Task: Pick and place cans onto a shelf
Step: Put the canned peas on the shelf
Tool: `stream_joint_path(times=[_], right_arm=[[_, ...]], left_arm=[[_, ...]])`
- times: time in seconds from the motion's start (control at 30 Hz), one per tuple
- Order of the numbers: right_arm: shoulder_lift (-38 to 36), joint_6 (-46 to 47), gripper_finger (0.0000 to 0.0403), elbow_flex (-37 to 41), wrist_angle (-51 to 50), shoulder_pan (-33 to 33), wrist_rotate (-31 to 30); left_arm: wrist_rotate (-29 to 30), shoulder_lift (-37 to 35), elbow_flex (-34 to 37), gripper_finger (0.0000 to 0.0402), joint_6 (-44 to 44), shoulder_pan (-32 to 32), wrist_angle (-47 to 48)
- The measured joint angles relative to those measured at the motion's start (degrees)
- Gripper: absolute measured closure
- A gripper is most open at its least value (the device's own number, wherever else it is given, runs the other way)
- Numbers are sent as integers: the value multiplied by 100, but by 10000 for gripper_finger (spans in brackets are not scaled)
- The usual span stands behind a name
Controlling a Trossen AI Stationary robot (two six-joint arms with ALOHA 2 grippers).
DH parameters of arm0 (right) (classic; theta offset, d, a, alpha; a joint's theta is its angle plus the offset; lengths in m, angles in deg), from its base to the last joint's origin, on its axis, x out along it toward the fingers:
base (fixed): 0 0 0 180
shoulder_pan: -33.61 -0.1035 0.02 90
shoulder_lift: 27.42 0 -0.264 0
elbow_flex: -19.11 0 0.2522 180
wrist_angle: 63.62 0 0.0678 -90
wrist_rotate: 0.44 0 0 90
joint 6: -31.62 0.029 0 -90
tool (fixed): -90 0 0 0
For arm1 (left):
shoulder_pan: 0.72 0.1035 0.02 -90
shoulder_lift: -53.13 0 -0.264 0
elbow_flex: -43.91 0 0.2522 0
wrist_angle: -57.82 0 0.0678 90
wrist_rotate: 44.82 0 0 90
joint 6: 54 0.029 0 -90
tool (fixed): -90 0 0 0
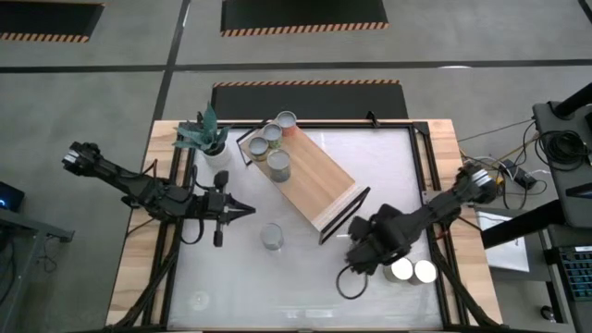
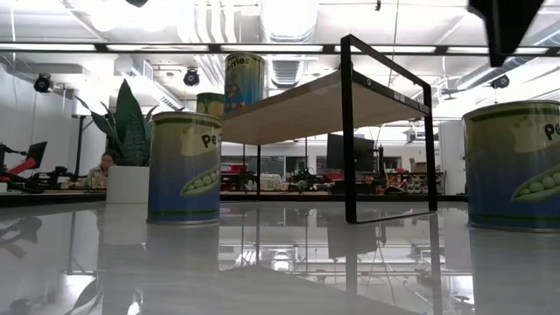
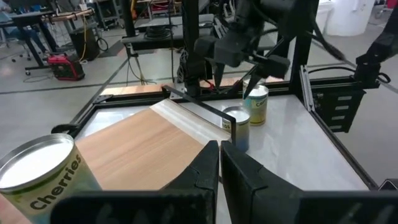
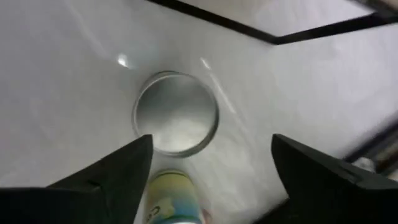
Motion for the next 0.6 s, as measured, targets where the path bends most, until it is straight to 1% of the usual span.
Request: stream_joint_path(times=[0.13,0.23,0.3,0.47,0.6], right_arm=[[-796,424,67,920,1045,-56,-62],[-1232,564,57,1413,1472,-52,-303],[-1420,915,51,1632,1667,-42,-413],[-1609,1604,44,1958,1987,-44,-213],[-1386,1681,44,2046,2048,-55,-70]], left_arm=[[0,0,0,402,0,0,0],[0,0,0,402,0,0,-4],[0,0,0,402,0,0,-27],[0,-2,0,402,0,0,-52],[0,2,0,402,0,0,-48]])
